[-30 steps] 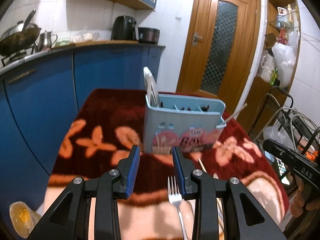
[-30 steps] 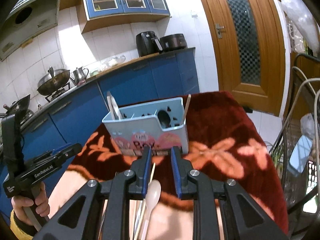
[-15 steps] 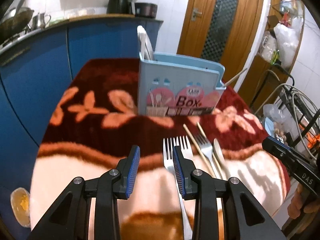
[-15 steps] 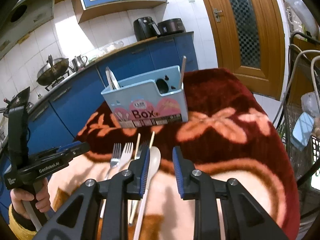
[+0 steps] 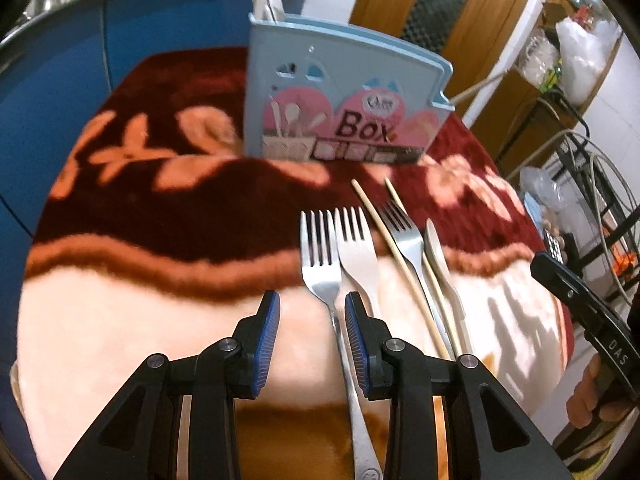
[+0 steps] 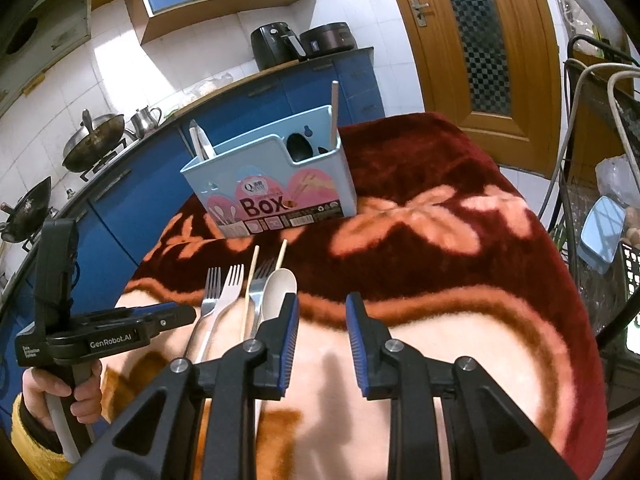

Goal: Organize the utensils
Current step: 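Move both tools back down to the remaining utensils, then close the left tool on a silver fork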

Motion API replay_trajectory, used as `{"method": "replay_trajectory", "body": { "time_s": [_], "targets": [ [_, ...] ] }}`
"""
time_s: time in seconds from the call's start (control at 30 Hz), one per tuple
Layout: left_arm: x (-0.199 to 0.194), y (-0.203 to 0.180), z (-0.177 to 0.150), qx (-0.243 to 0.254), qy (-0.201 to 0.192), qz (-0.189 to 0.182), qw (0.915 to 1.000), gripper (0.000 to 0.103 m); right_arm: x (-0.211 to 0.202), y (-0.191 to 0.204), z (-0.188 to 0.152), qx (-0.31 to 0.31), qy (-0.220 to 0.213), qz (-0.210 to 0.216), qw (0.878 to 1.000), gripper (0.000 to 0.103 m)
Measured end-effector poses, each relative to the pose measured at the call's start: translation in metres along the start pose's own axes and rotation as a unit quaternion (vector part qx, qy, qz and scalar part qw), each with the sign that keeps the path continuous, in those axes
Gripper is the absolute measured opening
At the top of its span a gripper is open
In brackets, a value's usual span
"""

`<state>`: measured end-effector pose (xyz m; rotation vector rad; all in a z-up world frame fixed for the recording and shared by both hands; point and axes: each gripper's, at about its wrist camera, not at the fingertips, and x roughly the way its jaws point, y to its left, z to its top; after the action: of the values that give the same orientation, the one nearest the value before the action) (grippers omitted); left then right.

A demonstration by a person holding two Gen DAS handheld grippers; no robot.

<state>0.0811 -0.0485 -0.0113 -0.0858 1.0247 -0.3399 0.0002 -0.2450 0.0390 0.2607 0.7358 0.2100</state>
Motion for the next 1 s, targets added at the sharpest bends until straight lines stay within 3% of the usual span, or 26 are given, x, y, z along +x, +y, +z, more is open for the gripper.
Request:
{"method": "replay_trajectory", "body": {
  "time_s": [0.07, 0.5, 0.63, 0.73, 1.0],
  "targets": [
    [0.006, -0.002, 0.002, 0.001, 0.024, -0.014, 0.9996, 0.02, 0.0, -0.002, 0.0, 0.002, 0.001, 0.001, 1.0, 0.027],
    [0.027, -0.019, 0.022, 0.052, 0.116, 0.006, 0.9919, 0.016, 0.001, -0.004, 0.0, 0.007, 0.002, 0.005, 1.0, 0.027],
    [0.029, -0.02, 0.026, 0.055, 0.13, 0.009, 0.99, 0.008, 0.002, -0.003, -0.001, 0.007, 0.003, 0.009, 1.0, 0.027],
    [0.027, -0.016, 0.026, 0.044, 0.118, 0.001, 0.992, 0.006, 0.005, 0.0, -0.003, 0.005, 0.007, 0.01, 1.0, 0.027],
    [0.003, -0.003, 0.009, 0.03, 0.035, -0.041, 0.9981, 0.004, 0.013, 0.006, -0.005, -0.006, 0.031, 0.006, 0.999, 0.027]
  ]
}}
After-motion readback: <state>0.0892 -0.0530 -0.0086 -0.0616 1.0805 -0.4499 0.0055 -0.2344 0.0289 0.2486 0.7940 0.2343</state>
